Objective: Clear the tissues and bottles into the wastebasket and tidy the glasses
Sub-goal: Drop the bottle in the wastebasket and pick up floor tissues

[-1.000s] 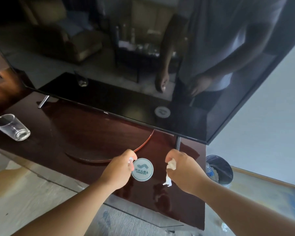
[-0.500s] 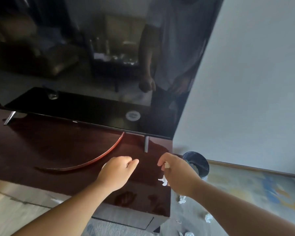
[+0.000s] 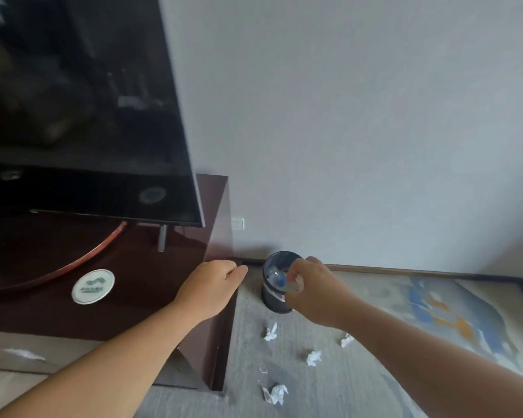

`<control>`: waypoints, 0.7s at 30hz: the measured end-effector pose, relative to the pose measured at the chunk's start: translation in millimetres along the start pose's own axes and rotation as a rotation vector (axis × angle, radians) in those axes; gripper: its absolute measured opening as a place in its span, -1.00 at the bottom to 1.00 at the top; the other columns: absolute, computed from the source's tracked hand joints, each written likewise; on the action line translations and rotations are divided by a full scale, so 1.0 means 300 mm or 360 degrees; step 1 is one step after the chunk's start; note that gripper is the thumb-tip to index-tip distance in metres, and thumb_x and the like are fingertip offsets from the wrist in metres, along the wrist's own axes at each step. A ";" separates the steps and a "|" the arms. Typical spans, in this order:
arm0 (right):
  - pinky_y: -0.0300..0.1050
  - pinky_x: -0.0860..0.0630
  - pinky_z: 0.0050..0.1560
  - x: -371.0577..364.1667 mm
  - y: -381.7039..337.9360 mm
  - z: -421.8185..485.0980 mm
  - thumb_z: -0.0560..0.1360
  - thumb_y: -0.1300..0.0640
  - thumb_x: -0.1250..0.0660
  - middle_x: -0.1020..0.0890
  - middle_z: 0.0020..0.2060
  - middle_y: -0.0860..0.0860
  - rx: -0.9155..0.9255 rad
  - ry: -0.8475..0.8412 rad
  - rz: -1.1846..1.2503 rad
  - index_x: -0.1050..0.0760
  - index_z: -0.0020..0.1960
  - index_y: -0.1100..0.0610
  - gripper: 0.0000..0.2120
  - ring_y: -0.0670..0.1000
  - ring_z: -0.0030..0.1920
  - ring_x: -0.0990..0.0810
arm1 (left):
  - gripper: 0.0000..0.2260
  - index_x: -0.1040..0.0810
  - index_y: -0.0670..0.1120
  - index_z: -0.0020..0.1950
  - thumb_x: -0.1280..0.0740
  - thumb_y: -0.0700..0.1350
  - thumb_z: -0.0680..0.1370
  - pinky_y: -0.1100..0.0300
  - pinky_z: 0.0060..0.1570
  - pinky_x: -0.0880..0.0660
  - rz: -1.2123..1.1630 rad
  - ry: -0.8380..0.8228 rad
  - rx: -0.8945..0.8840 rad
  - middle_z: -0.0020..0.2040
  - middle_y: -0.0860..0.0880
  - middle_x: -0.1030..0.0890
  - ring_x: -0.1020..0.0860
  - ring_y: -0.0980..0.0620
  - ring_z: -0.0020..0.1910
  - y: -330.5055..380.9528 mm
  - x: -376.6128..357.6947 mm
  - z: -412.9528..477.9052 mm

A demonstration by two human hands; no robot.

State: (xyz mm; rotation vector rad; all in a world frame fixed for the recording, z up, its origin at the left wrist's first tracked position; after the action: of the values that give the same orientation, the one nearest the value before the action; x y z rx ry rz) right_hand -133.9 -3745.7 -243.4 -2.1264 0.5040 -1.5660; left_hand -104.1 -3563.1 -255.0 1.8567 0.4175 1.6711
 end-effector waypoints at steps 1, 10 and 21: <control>-0.27 -0.36 -0.15 0.019 0.042 -0.008 0.46 0.15 -0.30 -0.35 0.06 -0.09 -0.0023 -0.0015 0.0009 -0.40 0.03 -0.04 -0.82 -0.04 -0.02 -0.44 | -0.56 -0.24 -0.11 -0.41 -0.17 0.05 0.62 0.07 -0.37 -0.18 -0.0020 -0.0013 -0.0002 -0.47 -0.02 -0.30 -0.29 0.02 -0.45 0.037 -0.027 0.012; -0.17 -0.45 -0.31 0.097 0.301 0.043 0.53 0.34 -0.12 -0.51 -0.01 -0.01 -0.0158 0.0067 0.0070 -0.27 0.24 -0.01 -0.63 -0.05 -0.17 -0.51 | -0.85 -0.30 -0.02 -0.21 -0.17 -0.26 0.47 0.14 -0.33 -0.26 -0.0239 -0.0310 0.0104 -0.24 0.04 -0.37 -0.31 0.06 -0.32 0.170 -0.245 0.171; -0.20 -0.53 -0.12 0.210 0.453 0.349 0.54 0.30 -0.13 -0.44 0.00 -0.07 -0.0271 0.0095 0.0010 -0.43 0.06 -0.03 -0.73 -0.07 -0.08 -0.53 | -0.75 -0.32 0.02 -0.16 -0.03 -0.32 0.51 0.06 -0.24 -0.43 -0.0235 -0.0392 0.0154 -0.13 -0.01 -0.44 -0.49 -0.11 -0.21 0.104 -0.408 0.533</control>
State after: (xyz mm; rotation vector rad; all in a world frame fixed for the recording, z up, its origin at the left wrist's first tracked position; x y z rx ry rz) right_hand -19.2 -3877.9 -295.3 -2.2039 0.6857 -1.6394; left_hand 27.5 -3695.8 -336.4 2.0199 0.5248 1.3266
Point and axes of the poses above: each hand's wrist, its own z-axis towards the middle knuckle, its own x-axis out of the back of the hand, y = z × x, the point moved 7 cm from there along z, towards the middle knuckle
